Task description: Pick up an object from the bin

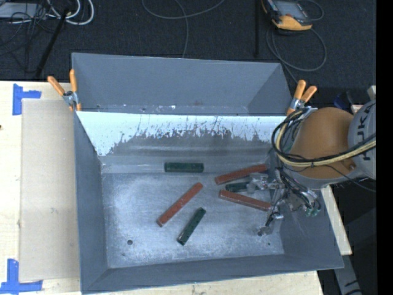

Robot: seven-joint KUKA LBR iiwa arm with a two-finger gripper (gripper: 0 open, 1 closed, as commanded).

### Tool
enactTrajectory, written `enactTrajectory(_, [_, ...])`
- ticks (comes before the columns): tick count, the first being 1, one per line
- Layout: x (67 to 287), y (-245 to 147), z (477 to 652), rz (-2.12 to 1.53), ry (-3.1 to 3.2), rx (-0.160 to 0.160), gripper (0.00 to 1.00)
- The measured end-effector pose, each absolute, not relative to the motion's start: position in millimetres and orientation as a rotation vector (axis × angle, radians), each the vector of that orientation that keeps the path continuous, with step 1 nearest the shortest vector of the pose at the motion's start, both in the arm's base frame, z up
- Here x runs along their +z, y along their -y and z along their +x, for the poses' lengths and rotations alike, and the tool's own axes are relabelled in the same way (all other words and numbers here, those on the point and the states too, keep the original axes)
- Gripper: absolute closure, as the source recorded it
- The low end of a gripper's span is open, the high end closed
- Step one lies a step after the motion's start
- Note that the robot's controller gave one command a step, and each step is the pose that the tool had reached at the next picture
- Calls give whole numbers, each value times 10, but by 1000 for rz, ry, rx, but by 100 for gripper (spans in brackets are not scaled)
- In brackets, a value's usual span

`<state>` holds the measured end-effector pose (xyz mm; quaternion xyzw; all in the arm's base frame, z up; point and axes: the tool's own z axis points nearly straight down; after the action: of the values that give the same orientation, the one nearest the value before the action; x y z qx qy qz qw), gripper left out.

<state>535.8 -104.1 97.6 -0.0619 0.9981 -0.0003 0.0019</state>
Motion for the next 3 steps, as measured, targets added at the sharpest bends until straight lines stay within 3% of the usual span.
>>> enactTrajectory(1, [689, 933, 5323, -265, -3131, 1, 0])
enactTrajectory(2, [947, 411, 6080, -301, -3117, 3, 0])
enactTrajectory(3, [699, 874, 5744, -205, -3134, 0, 0])
